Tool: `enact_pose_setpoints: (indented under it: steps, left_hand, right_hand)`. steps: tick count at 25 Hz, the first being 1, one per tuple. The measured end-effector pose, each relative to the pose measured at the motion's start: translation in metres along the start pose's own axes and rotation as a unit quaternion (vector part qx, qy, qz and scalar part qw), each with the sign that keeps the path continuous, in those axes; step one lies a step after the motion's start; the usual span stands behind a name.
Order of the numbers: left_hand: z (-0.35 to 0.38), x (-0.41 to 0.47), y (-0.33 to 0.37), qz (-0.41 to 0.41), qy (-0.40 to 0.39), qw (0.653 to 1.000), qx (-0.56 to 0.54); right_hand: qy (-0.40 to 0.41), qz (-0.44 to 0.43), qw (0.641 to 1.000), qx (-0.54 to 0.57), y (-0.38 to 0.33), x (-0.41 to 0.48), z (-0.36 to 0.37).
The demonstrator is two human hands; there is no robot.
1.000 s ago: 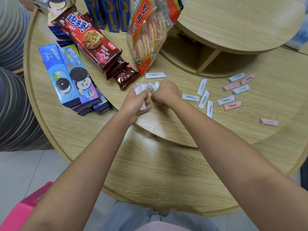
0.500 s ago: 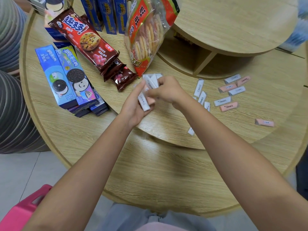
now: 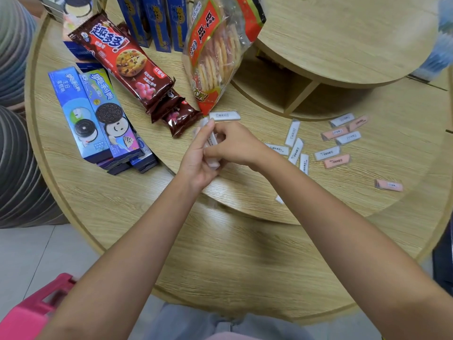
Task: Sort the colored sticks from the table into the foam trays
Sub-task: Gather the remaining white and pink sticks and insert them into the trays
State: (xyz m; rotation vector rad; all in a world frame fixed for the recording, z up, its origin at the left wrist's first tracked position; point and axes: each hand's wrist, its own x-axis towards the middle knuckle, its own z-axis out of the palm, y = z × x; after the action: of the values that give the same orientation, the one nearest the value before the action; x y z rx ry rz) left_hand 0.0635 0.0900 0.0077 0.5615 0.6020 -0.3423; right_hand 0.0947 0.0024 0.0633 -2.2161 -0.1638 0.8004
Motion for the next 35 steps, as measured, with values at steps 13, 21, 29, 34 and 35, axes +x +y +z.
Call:
enact_pose_setpoints:
  steps: [13, 21, 29, 34, 35]
  left_hand:
    - [-0.011, 0.012, -0.001, 0.072, 0.029, 0.988, 0.137]
    - [-0.013, 0.006, -0.011, 0.091, 0.068, 0.972, 0.206]
    - [0.016, -0.018, -0.053, 0.092, 0.055, 0.922, 0.373]
    - [0.023, -0.028, -0.085, 0.031, -0.07, 0.918, 0.388]
    - [0.023, -0.03, -0.089, 0.017, -0.08, 0.921, 0.38]
  right_hand:
    - [0.145, -0.046, 0.934, -0.324, 0.062, 0.081, -0.019]
    - [0.203, 0.003, 0.974, -0.105, 0.071, 0.044, -0.019]
    - [0.023, -0.022, 0.999, 0.036, 0.108, -0.071, -0.054]
    - [0.045, -0.009, 0.981, 0.186, 0.122, -0.086, -0.054]
    - [0.041, -0.009, 0.979, 0.201, 0.125, -0.088, -0.053]
